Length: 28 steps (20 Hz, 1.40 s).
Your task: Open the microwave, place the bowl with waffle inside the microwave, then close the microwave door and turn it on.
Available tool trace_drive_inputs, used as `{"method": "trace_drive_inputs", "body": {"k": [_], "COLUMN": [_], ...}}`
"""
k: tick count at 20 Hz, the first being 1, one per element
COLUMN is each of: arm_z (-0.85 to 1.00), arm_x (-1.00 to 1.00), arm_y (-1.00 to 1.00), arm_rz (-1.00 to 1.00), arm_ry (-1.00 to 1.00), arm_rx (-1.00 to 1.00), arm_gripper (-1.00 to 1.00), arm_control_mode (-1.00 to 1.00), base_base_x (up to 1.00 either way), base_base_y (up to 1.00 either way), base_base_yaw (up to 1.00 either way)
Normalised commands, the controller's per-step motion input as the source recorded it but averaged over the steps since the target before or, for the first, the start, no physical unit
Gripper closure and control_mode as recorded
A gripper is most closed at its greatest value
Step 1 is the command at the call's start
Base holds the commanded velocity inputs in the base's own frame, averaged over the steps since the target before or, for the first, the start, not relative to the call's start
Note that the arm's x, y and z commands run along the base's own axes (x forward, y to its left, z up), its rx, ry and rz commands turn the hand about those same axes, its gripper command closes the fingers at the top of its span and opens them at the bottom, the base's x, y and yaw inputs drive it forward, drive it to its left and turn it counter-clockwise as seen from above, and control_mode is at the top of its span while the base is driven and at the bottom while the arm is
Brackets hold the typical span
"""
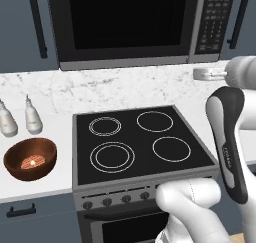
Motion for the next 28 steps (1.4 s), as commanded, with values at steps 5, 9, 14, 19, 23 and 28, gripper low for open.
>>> {"method": "trace_drive_inputs", "body": {"k": [5, 9, 14, 19, 23, 28], "arm_z": [0.48, 0.33, 0.28, 0.09, 0.01, 0.00], "arm_x": [0.01, -0.01, 0.14, 0.42, 0.62, 0.54], "arm_y": [0.00, -0.14, -0.04, -0.06, -0.18, -0.16], "arm_rz": [-0.04, -0.03, 0.00, 0.00, 0.04, 0.05], "arm_ry": [-0.26, -0.05, 0.02, 0.04, 0.03, 0.00], "arm_rx": [0.01, 0.00, 0.00, 0.01, 0.03, 0.01], "arm_gripper": [-1.00, -1.00, -1.00, -1.00, -1.00, -1.00], "arm_control_mode": [-1.00, -1.00, -1.00, -1.00, -1.00, -1.00], "base_base_x": [0.00, 0.00, 0.00, 0.00, 0.00, 0.00], "base_base_y": [0.00, 0.00, 0.00, 0.00, 0.00, 0.00], "base_base_yaw": [0.00, 0.00, 0.00, 0.00, 0.00, 0.00]}}
